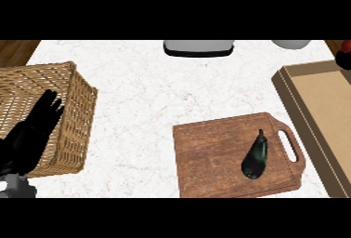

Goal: Pick the tomato from the cutting board and place it in the cardboard box

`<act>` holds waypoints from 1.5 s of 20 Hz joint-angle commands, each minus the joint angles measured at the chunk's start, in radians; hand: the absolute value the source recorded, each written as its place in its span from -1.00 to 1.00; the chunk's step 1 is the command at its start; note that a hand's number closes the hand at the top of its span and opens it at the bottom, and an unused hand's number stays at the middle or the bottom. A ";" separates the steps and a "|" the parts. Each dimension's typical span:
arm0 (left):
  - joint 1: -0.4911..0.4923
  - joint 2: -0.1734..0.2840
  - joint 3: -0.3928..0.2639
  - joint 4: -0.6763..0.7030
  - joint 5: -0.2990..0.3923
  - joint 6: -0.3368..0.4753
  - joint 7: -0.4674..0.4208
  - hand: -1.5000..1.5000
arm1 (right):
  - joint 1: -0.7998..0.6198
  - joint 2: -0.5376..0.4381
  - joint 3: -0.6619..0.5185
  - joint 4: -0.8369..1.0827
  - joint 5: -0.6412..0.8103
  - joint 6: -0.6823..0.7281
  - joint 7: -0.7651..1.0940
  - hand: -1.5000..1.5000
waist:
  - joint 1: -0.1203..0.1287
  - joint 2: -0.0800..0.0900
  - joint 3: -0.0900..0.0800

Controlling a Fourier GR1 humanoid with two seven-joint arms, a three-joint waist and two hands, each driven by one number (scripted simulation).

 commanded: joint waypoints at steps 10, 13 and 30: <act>-0.015 -0.040 -0.033 -0.045 -0.024 0.033 0.048 0.00 | 0.135 0.024 -0.108 0.291 -0.078 -0.257 -0.231 1.00 | 0.004 0.002 0.001; -0.016 0.009 0.031 0.034 0.008 -0.024 -0.018 0.00 | 0.159 0.040 -0.149 0.353 -0.133 -0.202 -0.212 1.00 | 0.002 0.002 0.000; 0.060 -0.019 0.014 -0.051 0.000 -0.017 0.007 0.00 | 0.233 0.153 -0.396 0.236 -0.416 -0.592 -0.428 -1.00 | -0.004 -0.007 0.001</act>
